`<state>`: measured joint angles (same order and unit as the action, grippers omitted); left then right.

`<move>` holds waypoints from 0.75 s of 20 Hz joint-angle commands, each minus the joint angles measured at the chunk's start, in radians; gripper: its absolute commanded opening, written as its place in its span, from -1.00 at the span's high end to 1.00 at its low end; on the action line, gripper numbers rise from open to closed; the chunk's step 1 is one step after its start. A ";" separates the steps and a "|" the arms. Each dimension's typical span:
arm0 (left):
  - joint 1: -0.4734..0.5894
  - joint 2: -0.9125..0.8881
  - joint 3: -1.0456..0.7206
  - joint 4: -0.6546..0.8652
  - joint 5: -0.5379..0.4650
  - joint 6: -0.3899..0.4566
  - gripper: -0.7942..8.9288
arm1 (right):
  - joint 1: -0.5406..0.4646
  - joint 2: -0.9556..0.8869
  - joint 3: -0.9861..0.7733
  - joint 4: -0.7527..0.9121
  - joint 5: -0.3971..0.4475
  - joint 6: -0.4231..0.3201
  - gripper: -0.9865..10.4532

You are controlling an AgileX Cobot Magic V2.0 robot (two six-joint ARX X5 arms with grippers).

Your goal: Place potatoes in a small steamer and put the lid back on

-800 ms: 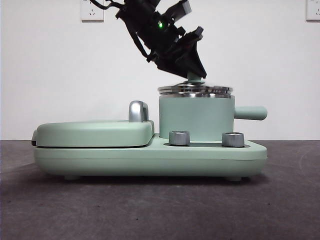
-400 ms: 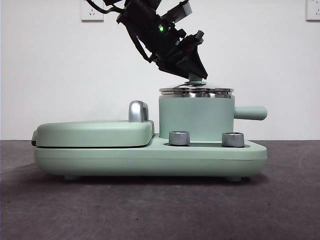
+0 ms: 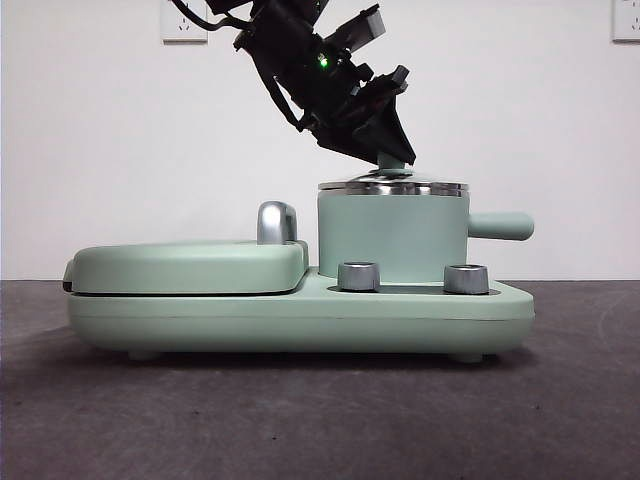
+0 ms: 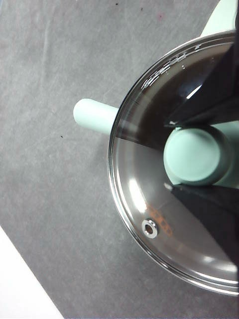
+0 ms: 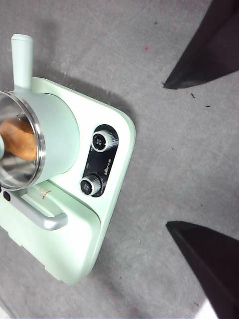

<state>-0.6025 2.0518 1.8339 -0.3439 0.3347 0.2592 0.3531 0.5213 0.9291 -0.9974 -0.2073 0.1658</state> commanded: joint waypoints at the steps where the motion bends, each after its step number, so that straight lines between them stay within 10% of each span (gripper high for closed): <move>1: -0.008 0.025 0.021 0.000 -0.002 -0.021 0.64 | 0.005 0.004 0.006 0.010 0.001 0.010 0.09; 5: -0.008 0.025 0.021 0.018 -0.002 -0.044 -0.11 | 0.005 0.004 0.006 0.011 0.001 0.010 0.09; 15: 0.019 -0.196 0.023 -0.220 -0.002 -0.119 -0.19 | 0.006 0.006 0.006 0.036 -0.002 0.010 0.09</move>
<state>-0.5789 1.8492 1.8332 -0.5743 0.3355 0.1516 0.3531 0.5213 0.9291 -0.9741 -0.2085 0.1658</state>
